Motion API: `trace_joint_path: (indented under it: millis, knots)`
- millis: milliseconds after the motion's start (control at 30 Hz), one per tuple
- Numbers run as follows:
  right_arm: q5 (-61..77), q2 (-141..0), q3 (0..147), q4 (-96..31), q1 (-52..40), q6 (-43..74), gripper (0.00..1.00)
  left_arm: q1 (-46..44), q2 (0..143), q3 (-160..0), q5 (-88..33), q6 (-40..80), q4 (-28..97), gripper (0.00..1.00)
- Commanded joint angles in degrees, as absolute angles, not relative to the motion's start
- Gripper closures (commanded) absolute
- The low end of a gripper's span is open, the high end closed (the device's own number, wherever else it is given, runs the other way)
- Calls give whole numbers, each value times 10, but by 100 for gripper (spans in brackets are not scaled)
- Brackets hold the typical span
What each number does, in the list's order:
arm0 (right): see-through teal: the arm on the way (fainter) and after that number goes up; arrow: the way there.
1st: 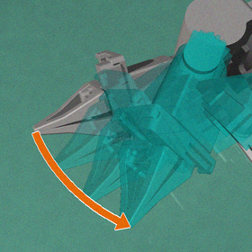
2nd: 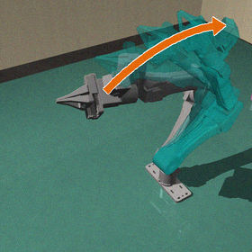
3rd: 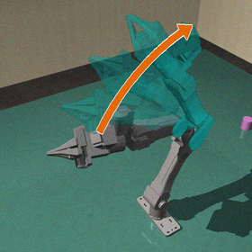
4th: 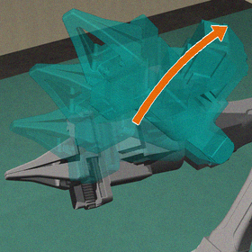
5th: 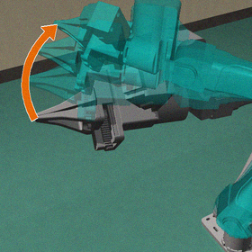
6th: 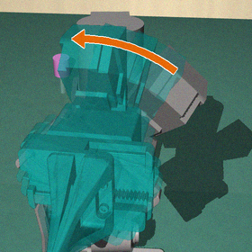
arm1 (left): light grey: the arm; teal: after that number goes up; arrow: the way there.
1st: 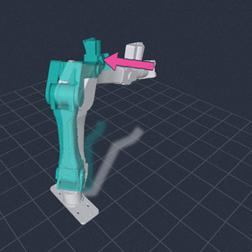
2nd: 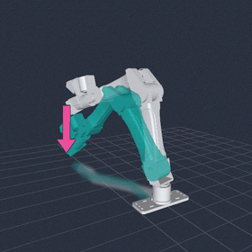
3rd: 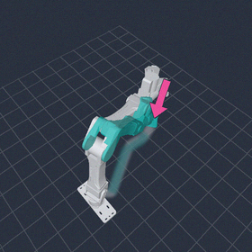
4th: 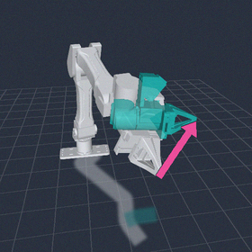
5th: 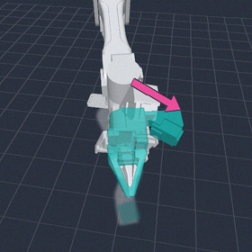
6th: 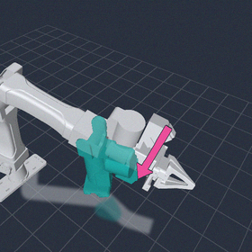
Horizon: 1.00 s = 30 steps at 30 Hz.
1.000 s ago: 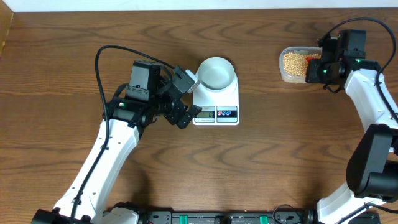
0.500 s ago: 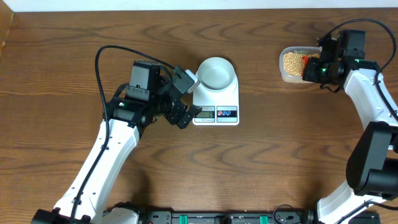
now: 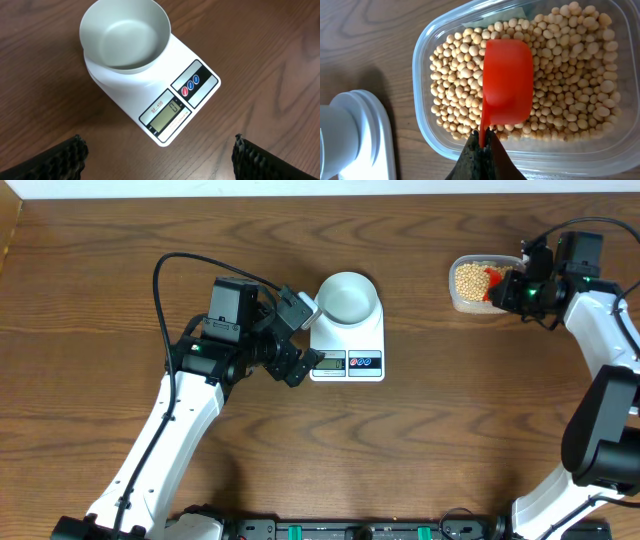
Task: Scoop item into bowl and weigh 50g on scale
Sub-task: 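Dip the red scoop into the soybeans and scoop them up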
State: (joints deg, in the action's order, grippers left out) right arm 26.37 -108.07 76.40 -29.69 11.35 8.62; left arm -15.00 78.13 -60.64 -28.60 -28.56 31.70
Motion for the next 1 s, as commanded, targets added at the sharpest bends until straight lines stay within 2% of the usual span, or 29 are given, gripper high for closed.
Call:
trace_joint_path:
  millis: [0, 967]
  knots:
    - [302, -1097, 760, -300, 117, 96, 99, -150, 781, -602, -289, -291, 317, 5]
    - [418, -1097, 760, -319, 195, 96, 99, -150, 781, -602, -289, -291, 317, 5]
